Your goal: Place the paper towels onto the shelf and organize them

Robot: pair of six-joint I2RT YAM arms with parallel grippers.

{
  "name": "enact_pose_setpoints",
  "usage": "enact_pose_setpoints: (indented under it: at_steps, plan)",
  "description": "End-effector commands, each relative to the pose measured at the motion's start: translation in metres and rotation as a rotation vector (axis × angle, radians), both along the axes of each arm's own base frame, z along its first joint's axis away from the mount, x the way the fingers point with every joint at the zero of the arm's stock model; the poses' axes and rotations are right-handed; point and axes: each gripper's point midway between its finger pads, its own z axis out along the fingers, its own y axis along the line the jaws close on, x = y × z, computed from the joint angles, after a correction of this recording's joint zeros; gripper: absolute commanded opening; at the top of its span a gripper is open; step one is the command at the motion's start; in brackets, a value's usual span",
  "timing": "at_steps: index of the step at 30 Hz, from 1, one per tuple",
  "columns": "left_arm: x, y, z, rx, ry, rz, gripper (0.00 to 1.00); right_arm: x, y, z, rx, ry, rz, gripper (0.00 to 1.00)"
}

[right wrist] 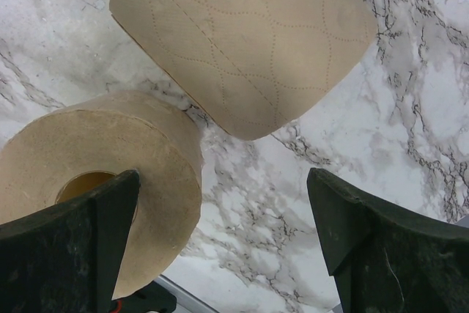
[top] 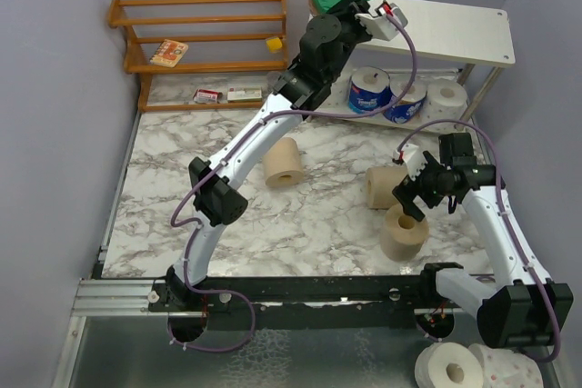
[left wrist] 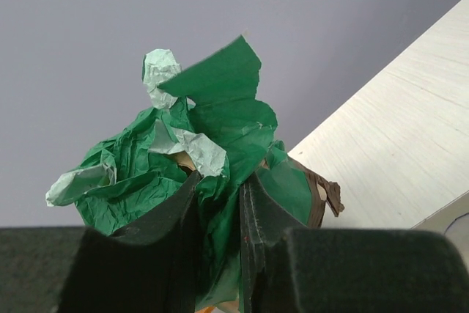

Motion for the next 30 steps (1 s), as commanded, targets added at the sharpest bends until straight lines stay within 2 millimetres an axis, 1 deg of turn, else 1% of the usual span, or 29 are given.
enact_pose_setpoints:
  at_steps: [1,6,12,18,19,20,21,24,25,30]
  plan:
    - [-0.012,-0.009,0.025,-0.029,-0.116,0.005,0.22,0.004,-0.003,-0.006,-0.02,0.003,0.018,1.0]
    - [-0.008,-0.013,0.017,-0.016,-0.108,0.013,0.22,0.005,-0.001,-0.004,-0.009,0.003,0.018,1.0]
    - [-0.005,-0.014,0.009,0.001,-0.102,0.025,0.26,0.002,-0.007,-0.009,-0.04,0.005,0.018,1.0]
    - [-0.001,-0.013,0.005,0.023,-0.111,0.053,0.33,0.006,-0.008,-0.005,-0.05,-0.009,0.019,1.0]
    - [0.0,-0.012,0.006,0.024,-0.111,0.057,0.37,0.006,-0.008,-0.005,-0.05,-0.006,0.02,1.0]
    - [-0.001,-0.011,0.006,0.021,-0.111,0.059,0.46,0.006,-0.008,-0.006,-0.05,-0.003,0.021,1.0]
    - [-0.001,-0.011,0.007,0.02,-0.113,0.062,0.56,0.006,-0.008,-0.006,-0.051,-0.002,0.024,1.0]
    - [-0.004,-0.008,0.013,0.006,-0.113,0.063,0.9,0.005,-0.009,-0.009,-0.057,0.003,0.027,1.0]
    - [-0.007,-0.006,0.018,-0.004,-0.113,0.055,0.98,0.004,-0.009,-0.009,-0.057,0.004,0.027,1.0]
    - [-0.022,0.0,0.043,-0.04,-0.16,0.055,0.99,0.003,-0.008,-0.011,-0.05,0.003,0.029,1.0]
